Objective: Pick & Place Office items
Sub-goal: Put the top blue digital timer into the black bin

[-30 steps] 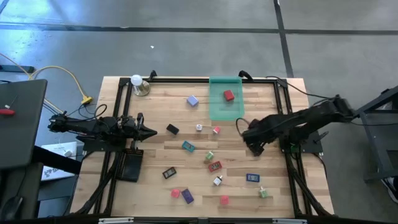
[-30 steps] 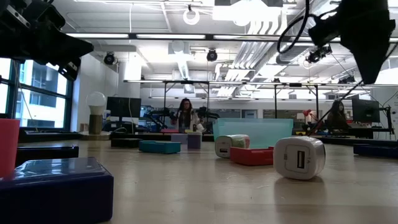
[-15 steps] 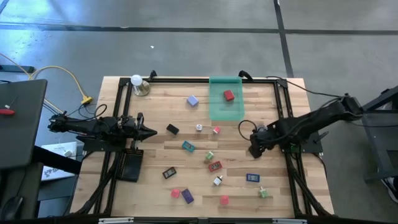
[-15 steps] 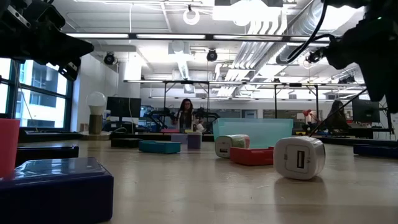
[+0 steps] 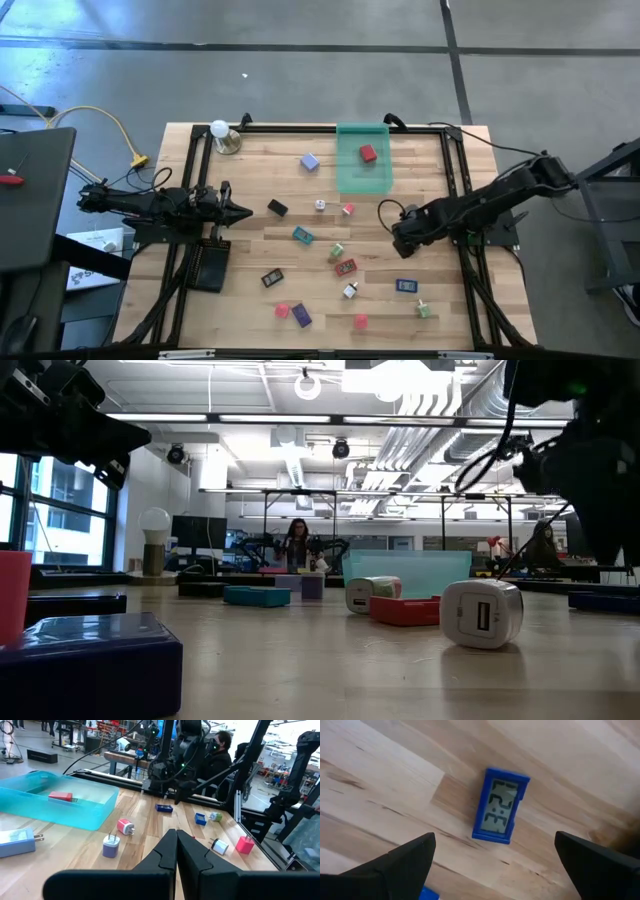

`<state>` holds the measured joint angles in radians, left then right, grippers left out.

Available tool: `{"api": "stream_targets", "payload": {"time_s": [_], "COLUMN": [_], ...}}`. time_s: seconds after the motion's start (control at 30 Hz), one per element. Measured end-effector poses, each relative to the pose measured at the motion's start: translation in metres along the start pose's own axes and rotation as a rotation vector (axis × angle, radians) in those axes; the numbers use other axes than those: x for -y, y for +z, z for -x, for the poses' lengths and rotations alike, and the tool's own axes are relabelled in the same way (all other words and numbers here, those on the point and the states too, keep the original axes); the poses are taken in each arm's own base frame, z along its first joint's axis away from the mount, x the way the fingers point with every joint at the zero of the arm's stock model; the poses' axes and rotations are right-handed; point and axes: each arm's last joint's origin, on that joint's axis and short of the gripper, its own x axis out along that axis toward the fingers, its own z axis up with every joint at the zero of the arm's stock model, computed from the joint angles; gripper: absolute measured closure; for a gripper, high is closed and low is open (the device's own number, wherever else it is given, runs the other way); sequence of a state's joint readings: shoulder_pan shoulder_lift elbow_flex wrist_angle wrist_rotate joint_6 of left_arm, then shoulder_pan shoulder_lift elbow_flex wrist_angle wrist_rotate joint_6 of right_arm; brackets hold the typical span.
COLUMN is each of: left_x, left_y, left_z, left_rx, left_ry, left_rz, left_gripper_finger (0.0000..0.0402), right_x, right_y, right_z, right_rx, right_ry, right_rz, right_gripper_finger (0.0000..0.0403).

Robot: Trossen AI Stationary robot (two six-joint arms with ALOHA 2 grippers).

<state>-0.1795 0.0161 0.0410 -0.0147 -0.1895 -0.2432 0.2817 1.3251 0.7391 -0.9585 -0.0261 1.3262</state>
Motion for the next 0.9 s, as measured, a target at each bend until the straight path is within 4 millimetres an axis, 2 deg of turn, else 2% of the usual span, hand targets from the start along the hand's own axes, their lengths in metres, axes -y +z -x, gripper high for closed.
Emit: {"api": "stream_targets", "payload": {"time_s": [0.2, 0.4, 0.7, 0.9], "left_x": [0.000, 0.000, 0.000, 0.000], "left_y": [0.000, 0.000, 0.000, 0.000], "left_z": [0.000, 0.000, 0.000, 0.000], "left_rx": [0.000, 0.000, 0.000, 0.000], "left_ry": [0.000, 0.001, 0.002, 0.002], "left_rz": [0.000, 0.000, 0.000, 0.000], "left_gripper_finger": [0.0400, 0.0400, 0.0400, 0.0400], "right_x": [-0.012, -0.010, -0.011, -0.007], "right_y": [0.004, 0.004, 0.005, 0.005], "right_z": [-0.016, -0.023, -0.024, -0.036], "right_rx": [0.016, 0.003, 0.025, 0.006], "right_ry": [-0.015, -0.093, -0.098, -0.082], "right_rz": [0.036, 0.035, -0.036, -0.049], "right_gripper_finger": [0.0003, 0.0003, 0.0003, 0.0003]}}
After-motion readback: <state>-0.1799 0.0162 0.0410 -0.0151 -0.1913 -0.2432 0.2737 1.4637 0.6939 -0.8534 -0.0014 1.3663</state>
